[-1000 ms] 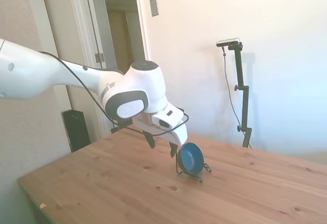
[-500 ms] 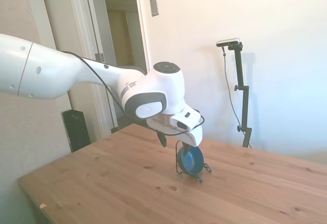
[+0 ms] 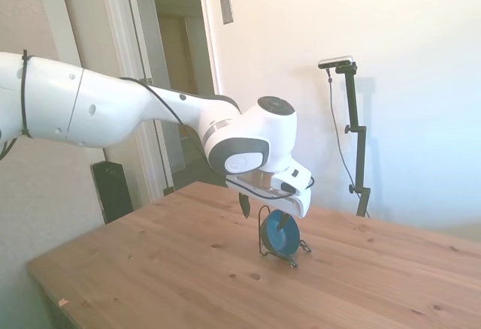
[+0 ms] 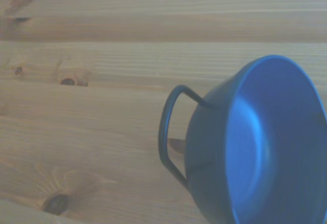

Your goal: Unload the bowl

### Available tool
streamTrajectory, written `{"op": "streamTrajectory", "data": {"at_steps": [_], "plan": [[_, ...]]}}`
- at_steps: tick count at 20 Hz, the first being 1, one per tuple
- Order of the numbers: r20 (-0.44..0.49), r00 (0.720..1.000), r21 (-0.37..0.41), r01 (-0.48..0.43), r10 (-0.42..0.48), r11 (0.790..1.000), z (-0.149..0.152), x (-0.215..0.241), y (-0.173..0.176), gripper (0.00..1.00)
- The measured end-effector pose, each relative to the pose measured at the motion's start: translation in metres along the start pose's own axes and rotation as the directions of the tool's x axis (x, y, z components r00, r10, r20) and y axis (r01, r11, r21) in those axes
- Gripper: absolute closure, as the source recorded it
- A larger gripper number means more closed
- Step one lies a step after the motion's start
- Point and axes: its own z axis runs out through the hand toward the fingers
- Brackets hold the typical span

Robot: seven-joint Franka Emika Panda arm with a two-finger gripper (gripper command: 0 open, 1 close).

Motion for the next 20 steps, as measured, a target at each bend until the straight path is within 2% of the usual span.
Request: {"op": "streamTrajectory", "data": {"at_steps": [6, 13, 14, 20], "plan": [[0.047, 0.997, 0.006, 0.064, -0.064, 0.998, 0.015, 0.016, 0.002, 0.0], [0.073, 0.983, 0.013, 0.17, -0.171, 0.985, 0.028, 0.019, -0.001, 0.0], [0.073, 0.98, 0.014, 0.182, -0.182, 0.983, 0.028, 0.019, -0.002, 1.0], [0.083, 0.97, 0.018, 0.227, -0.228, 0.974, 0.036, 0.017, -0.007, 1.0]]}}
